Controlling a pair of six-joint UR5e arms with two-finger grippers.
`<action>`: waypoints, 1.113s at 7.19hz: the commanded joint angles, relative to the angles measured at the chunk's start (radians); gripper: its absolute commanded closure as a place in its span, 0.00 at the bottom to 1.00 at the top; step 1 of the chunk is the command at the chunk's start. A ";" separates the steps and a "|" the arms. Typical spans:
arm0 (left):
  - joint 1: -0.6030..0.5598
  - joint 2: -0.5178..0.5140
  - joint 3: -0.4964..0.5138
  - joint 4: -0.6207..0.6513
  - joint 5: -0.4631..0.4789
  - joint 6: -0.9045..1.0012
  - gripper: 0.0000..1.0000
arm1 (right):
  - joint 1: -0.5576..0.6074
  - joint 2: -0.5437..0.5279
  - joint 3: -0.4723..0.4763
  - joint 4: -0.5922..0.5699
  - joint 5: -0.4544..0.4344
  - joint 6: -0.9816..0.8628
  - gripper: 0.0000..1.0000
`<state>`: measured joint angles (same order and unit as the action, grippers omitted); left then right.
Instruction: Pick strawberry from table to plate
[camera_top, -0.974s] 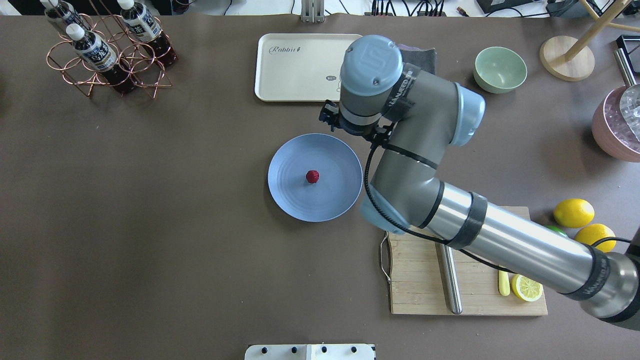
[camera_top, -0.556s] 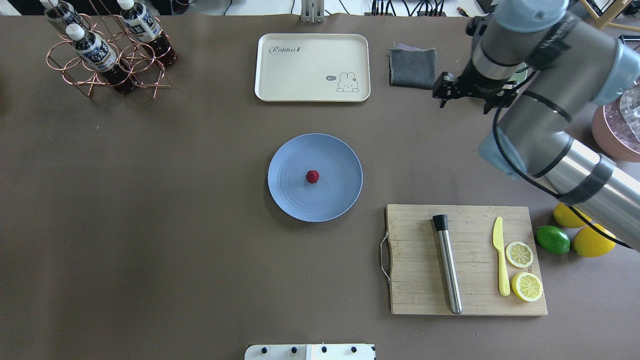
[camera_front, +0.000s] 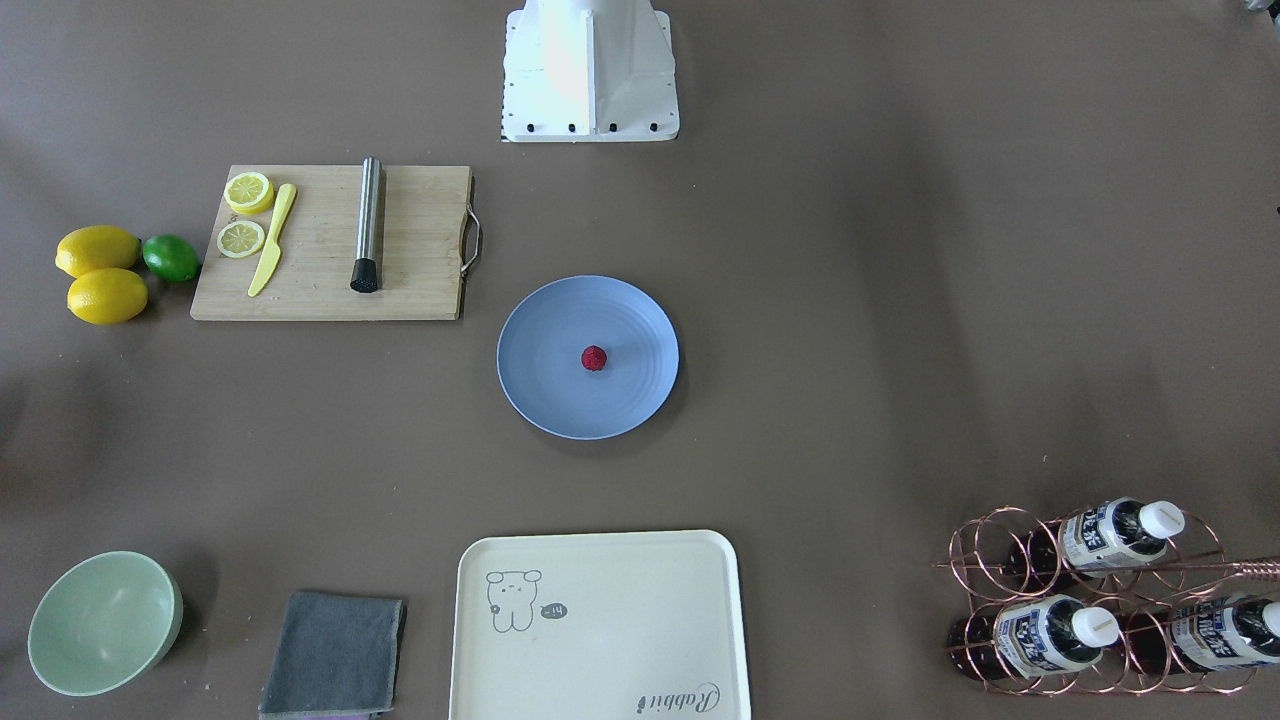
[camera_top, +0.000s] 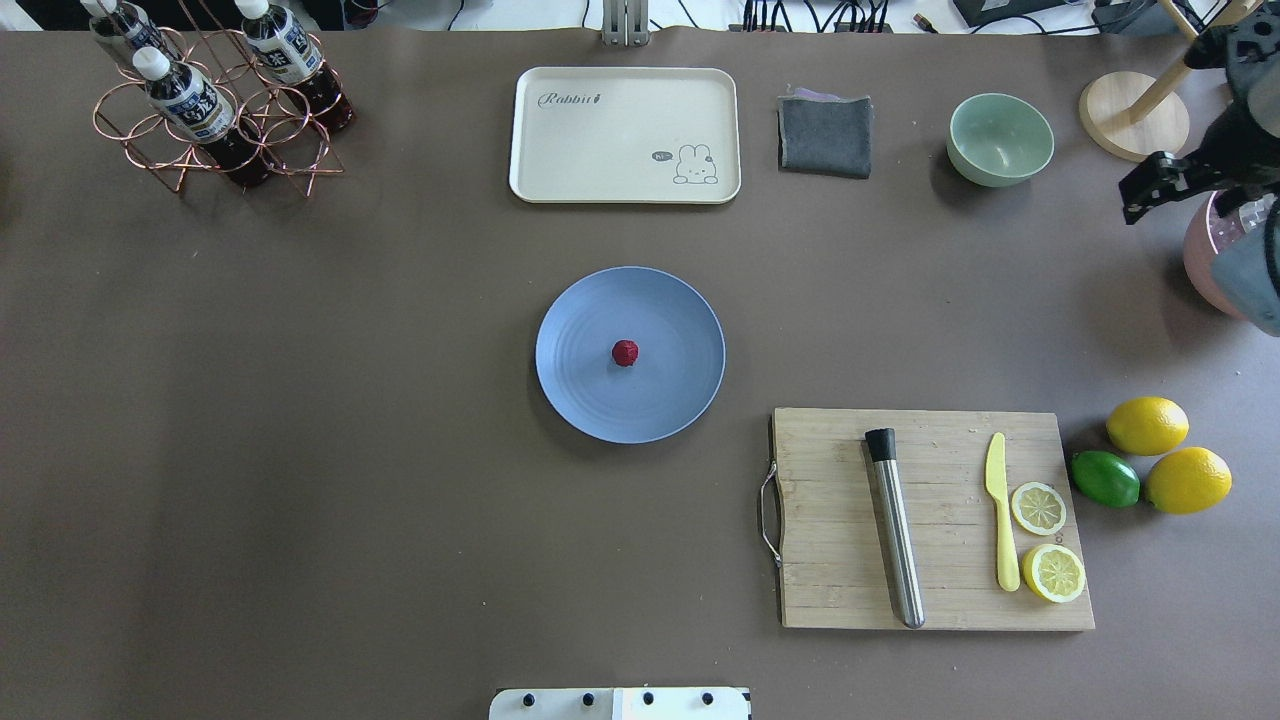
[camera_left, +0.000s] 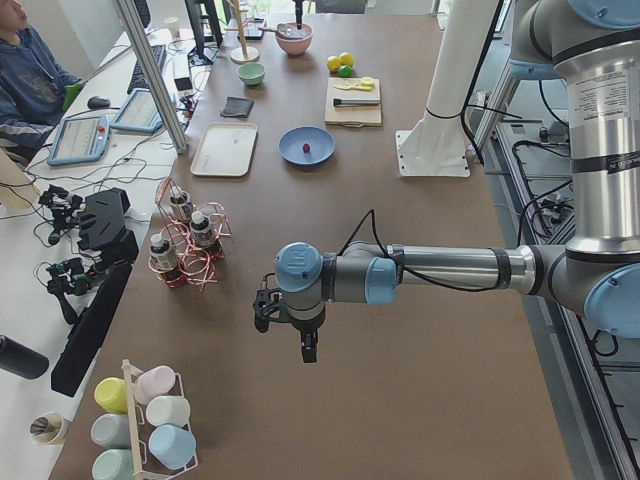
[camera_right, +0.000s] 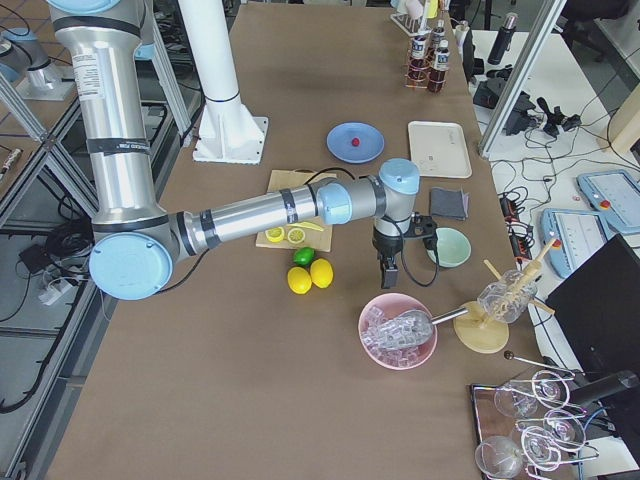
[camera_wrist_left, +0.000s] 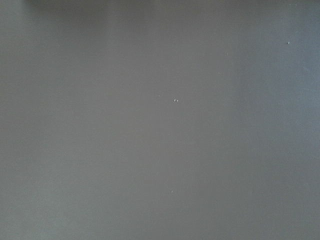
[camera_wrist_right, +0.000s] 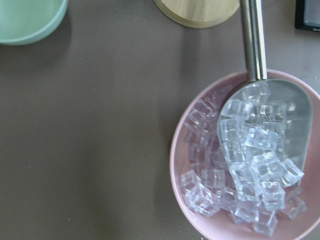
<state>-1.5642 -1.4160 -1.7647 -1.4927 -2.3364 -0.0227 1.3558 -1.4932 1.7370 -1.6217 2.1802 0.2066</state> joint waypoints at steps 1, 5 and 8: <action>-0.028 -0.040 -0.009 0.071 0.057 0.063 0.02 | 0.130 -0.099 -0.019 -0.003 0.032 -0.186 0.00; -0.037 -0.043 -0.019 0.068 0.055 0.053 0.02 | 0.253 -0.185 -0.088 0.000 0.096 -0.253 0.00; -0.042 -0.029 -0.030 0.062 0.054 0.053 0.02 | 0.253 -0.193 -0.080 0.002 0.096 -0.253 0.00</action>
<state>-1.6042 -1.4540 -1.7917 -1.4264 -2.2824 0.0310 1.6083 -1.6811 1.6561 -1.6201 2.2758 -0.0454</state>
